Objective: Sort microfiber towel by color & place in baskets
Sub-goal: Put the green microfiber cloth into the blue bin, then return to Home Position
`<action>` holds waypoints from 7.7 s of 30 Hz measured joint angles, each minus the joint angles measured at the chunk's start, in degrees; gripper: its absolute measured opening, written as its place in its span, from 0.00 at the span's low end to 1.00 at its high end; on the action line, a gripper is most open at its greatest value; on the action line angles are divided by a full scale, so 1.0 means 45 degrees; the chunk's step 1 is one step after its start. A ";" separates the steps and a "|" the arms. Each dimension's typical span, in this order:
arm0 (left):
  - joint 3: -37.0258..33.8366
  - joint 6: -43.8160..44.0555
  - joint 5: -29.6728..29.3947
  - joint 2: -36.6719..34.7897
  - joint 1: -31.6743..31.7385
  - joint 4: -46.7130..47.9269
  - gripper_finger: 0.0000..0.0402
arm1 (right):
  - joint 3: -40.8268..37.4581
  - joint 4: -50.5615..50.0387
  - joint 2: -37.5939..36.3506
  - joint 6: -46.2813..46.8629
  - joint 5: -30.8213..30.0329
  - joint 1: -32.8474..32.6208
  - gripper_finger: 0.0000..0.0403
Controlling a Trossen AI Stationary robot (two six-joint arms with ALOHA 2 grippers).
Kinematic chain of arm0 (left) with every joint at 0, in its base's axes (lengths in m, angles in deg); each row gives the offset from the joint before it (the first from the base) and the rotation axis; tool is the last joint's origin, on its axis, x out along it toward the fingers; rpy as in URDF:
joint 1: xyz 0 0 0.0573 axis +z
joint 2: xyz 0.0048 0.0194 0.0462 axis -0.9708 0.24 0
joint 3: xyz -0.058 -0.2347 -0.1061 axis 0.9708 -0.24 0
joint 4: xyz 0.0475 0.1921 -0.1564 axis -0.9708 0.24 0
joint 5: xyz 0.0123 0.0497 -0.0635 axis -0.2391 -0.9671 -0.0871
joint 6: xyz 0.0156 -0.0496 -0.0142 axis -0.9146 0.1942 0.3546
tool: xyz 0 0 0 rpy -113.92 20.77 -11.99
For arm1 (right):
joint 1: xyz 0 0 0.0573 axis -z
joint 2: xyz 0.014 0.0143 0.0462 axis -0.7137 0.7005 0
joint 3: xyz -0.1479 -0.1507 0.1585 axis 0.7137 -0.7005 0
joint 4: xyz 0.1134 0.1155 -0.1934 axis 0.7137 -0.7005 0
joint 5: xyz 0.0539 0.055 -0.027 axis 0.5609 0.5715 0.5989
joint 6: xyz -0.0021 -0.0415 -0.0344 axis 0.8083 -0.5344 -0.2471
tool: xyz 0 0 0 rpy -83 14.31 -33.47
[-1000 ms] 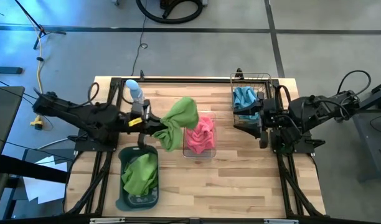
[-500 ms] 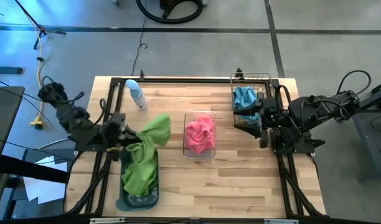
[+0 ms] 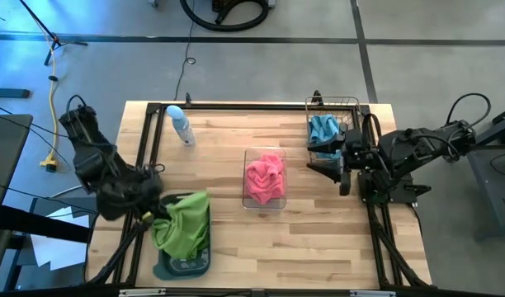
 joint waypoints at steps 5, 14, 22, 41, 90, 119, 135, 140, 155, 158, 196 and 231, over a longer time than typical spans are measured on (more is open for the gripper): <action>0.0000 0.0893 0.1633 0.1382 -0.0105 0.0903 0.00 | 0.0000 -0.0001 0.0079 -0.0028 0.0000 0.0000 0.58; 0.0364 0.0769 0.3804 0.3562 0.0803 0.1052 0.00 | 0.0000 -0.0021 0.0135 -0.0102 -0.0015 0.0002 0.58; 0.1010 -0.1708 0.5271 0.5843 0.2246 0.1537 0.00 | 0.0000 -0.0339 0.0135 -0.0029 -0.0029 0.0000 0.58; 0.0587 -0.7973 0.1975 0.8371 0.0981 0.0366 0.00 | 0.0000 -0.0565 0.0130 0.0010 -0.0511 0.0000 0.58; 0.0739 -0.6292 0.5768 0.6586 0.1897 0.1154 0.57 | 0.0000 -0.0585 0.0141 0.0540 -0.0962 0.0010 0.58; 0.1298 -1.3588 -0.1225 -0.1254 0.6251 -0.4096 0.44 | 0.0000 -0.0579 0.0144 0.0912 -0.1822 0.0010 0.58; -0.3483 -1.3109 -0.0649 -0.4262 0.9045 -0.9982 0.27 | 0.0005 -0.1836 -0.0203 -0.1034 -0.3226 0.0990 0.58; -0.3521 -1.2850 -0.1136 -0.4260 0.9397 -0.9986 0.26 | 0.0005 -0.3118 -0.0738 -0.1197 -0.1597 0.2261 0.58; -0.3521 -1.3971 -0.1191 -0.4391 1.0188 -0.9714 0.26 | 0.0005 -0.1935 -0.0824 -0.3513 0.2947 0.5328 0.46; -0.3521 -1.4483 -0.1012 -0.4617 1.0361 -0.9337 0.25 | 0.0005 -0.1435 -0.0771 -0.3585 0.3671 0.5698 0.27; -1.2896 -1.2095 0.0184 -1.1183 1.1004 -1.4651 0.00 | -0.3997 -0.0473 -0.2329 0.1032 0.4272 0.5226 0.00; -1.2925 -1.1272 -0.0272 -1.1147 1.1004 -1.2414 0.00 | -1.4776 0.5924 -1.2445 -0.1714 0.6071 0.5226 0.00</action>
